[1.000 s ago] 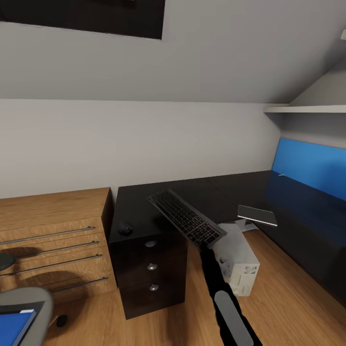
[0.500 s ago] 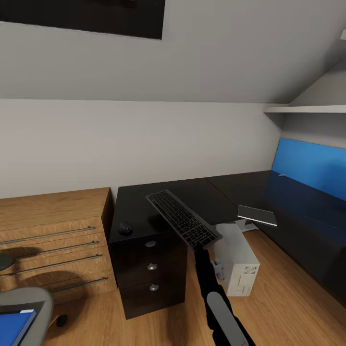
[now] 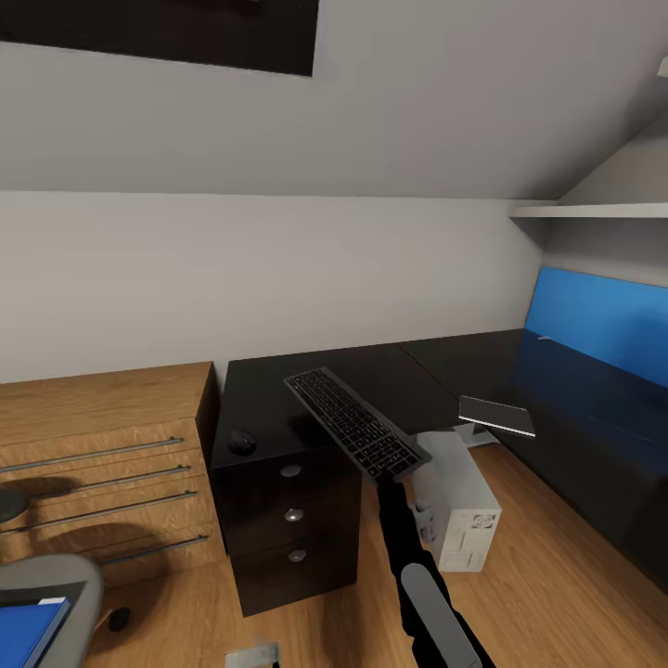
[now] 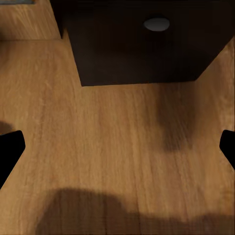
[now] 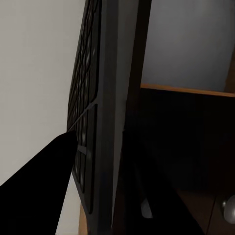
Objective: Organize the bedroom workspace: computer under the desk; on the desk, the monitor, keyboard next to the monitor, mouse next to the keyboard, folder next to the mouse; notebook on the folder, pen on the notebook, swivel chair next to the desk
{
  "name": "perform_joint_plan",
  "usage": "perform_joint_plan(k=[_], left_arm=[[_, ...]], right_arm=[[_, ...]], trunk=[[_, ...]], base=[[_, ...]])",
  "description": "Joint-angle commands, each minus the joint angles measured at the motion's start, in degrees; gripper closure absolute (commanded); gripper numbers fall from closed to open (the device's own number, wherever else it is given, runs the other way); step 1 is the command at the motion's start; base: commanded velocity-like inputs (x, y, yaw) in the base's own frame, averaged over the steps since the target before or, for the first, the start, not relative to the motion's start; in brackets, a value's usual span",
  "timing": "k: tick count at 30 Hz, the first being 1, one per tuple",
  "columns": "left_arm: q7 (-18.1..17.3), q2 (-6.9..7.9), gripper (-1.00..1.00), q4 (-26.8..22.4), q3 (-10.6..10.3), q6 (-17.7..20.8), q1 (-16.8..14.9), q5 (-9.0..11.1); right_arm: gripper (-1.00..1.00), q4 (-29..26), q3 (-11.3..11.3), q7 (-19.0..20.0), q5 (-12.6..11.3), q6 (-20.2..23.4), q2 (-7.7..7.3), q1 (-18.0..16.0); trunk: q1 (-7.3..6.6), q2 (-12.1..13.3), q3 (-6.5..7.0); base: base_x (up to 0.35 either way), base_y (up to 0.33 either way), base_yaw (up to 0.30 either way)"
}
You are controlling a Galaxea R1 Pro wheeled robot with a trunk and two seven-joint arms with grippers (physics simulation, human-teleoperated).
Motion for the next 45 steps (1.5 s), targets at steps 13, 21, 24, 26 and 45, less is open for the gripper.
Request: perform_joint_plan(k=[13, 21, 24, 26, 45], left_arm=[[4.49, 2.74, -1.00, -4.44, -0.54, -0.67, -0.10, 0.89], [8.17, 3.05, -1.00, -5.05, -0.49, -0.73, -0.08, 1.20], [8.27, 3.06, -1.00, -5.06, -0.58, -0.78, -0.09, 1.21], [8.30, 3.06, -1.00, -5.06, -0.61, -0.79, -0.08, 1.21], [8.42, 3.41, -1.00, -9.64, -0.94, -0.69, -0.11, 1.18]], right_arm=[[1.00, -0.07, 0.15, -0.22, -0.29, -0.42, -0.08, -0.05], [1.00, -0.10, 0.15, -0.22, -0.31, -0.35, -0.41, -0.05], [1.00, -0.07, 0.13, -0.25, -0.31, -0.39, -0.44, -0.05], [1.00, -0.06, 0.14, -0.28, -0.31, -0.41, -0.45, -0.05], [1.00, 0.12, 0.06, -0.32, -0.34, -0.43, -0.49, -0.05]], trunk=[[0.00, -0.03, -0.06], [0.00, -0.03, -0.06], [0.00, -0.03, -0.06], [0.00, -0.03, -0.04], [0.00, -0.03, 1.01]], base=[[0.000, 0.000, 0.000], [0.000, 0.000, 0.000], [0.000, 0.000, 0.000], [0.000, 0.000, 0.011], [0.000, 0.000, 0.140]])
